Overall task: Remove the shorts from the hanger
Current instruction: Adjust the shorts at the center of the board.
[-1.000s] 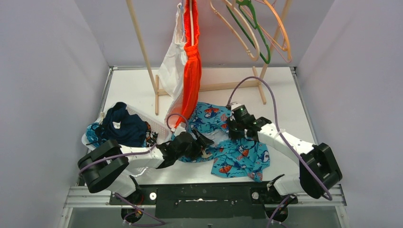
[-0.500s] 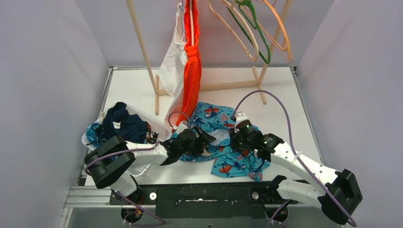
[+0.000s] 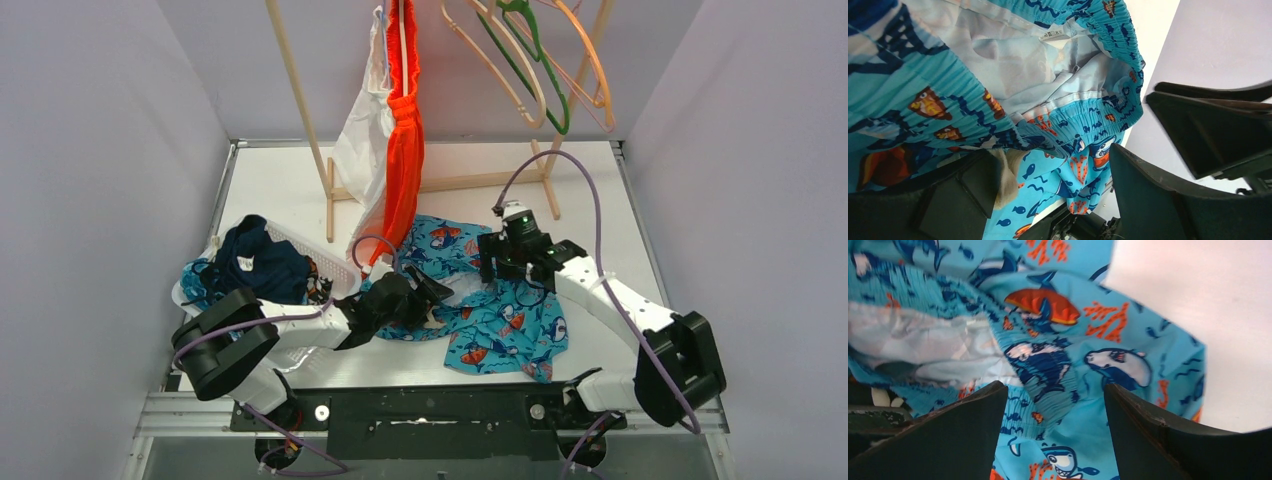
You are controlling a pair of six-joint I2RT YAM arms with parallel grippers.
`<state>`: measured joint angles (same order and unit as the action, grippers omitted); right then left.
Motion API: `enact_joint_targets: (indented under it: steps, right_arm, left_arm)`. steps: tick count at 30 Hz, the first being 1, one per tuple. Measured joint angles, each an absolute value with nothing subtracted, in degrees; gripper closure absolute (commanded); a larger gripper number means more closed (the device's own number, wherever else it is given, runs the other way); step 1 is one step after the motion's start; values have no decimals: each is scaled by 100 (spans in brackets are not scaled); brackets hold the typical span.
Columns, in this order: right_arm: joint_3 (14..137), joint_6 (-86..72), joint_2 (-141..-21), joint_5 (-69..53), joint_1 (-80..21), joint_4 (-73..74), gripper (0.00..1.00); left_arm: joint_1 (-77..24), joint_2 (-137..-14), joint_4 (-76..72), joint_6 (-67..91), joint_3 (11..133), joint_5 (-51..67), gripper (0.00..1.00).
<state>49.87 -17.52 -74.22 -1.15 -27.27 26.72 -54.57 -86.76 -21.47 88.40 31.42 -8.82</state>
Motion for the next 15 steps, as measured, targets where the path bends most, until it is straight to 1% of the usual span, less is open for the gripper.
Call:
enact_joint_targets:
  steps: [5, 7, 8, 10, 11, 15]
  right_arm:
    - [4987, -1649, -7714, -351, -3061, 2714, 27]
    - [4987, -1608, -7723, -340, -3181, 2644, 29]
    - [4987, -1599, -7752, -301, -3229, 2617, 33]
    - [4987, -1614, -7852, -110, -3269, 2589, 45]
    - [4987, -1632, -7942, 14, -3269, 2580, 53]
    - [4947, -1730, -8165, 377, -3295, 2569, 90]
  left_arm:
    - [-5457, -8667, -2141, 8799, 3144, -878, 24]
    - [-5457, -8667, -2139, 8785, 3144, -878, 24]
    - [-5457, -8667, -2139, 8783, 3144, -875, 24]
    - [-5457, -8667, -2139, 8774, 3144, -875, 24]
    - [-5457, -8667, -2139, 8766, 3146, -875, 24]
    - [-5448, -8667, -2134, 8739, 3157, -871, 24]
